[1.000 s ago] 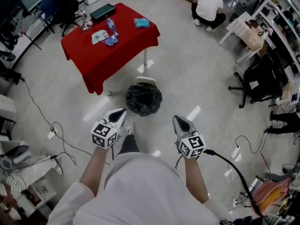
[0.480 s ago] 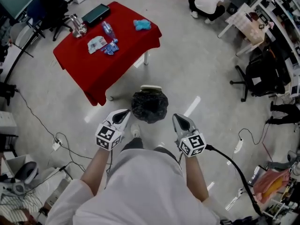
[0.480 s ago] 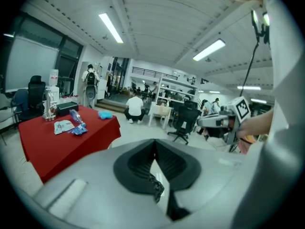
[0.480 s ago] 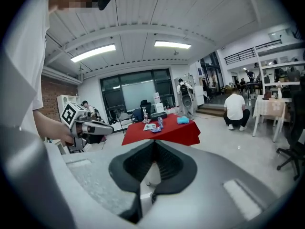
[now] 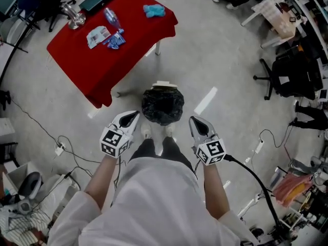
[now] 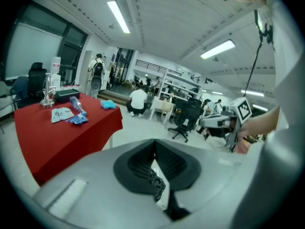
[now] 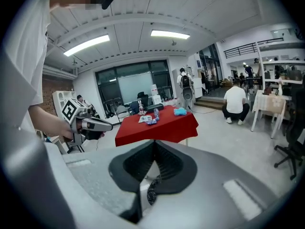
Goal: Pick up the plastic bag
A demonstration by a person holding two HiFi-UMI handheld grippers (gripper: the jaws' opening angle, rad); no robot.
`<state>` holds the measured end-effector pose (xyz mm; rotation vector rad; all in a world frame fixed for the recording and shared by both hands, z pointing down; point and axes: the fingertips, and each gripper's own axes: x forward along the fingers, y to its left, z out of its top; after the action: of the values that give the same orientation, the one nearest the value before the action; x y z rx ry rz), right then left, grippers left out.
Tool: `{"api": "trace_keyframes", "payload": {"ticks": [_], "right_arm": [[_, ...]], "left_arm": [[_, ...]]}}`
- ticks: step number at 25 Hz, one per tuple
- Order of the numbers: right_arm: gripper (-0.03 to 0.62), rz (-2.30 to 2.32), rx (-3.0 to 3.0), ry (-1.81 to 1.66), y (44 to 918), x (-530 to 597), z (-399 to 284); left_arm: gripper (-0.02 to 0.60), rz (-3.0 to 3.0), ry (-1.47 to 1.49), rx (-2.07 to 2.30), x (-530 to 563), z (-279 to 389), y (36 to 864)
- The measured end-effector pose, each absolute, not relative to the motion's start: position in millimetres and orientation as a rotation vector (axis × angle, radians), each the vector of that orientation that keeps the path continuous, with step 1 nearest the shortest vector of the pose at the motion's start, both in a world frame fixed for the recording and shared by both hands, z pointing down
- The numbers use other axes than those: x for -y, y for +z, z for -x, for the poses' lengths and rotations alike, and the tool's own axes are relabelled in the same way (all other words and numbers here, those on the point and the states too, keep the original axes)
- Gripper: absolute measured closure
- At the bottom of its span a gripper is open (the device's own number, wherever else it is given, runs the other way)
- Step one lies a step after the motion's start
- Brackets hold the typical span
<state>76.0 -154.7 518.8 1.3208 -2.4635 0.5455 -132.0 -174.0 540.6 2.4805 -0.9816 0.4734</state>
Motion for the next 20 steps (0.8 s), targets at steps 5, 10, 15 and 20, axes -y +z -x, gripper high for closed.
{"api": "trace_keyframes", "payload": {"ticks": [5, 10, 15, 20], "right_arm": [[0.592, -1.255, 2.412, 0.627, 563.6, 168.2, -72.1], [0.591, -1.205, 2.373, 0.729, 625.9, 189.8, -86.1], [0.557, -1.145, 2.322, 0.81, 704.1, 206.5, -88.7], [0.537, -1.114, 2.246, 0.923, 800.2, 217.8, -91.3]], "left_arm": [[0.578, -2.393, 0.515, 1.019, 189.0, 144.4, 580.8], [0.578, -2.325, 0.57, 1.008, 206.9, 134.6, 643.2], [0.577, -2.239, 0.616, 0.988, 224.5, 128.7, 724.2], [0.523, -2.091, 0.654, 0.964, 234.7, 132.4, 829.9]]}}
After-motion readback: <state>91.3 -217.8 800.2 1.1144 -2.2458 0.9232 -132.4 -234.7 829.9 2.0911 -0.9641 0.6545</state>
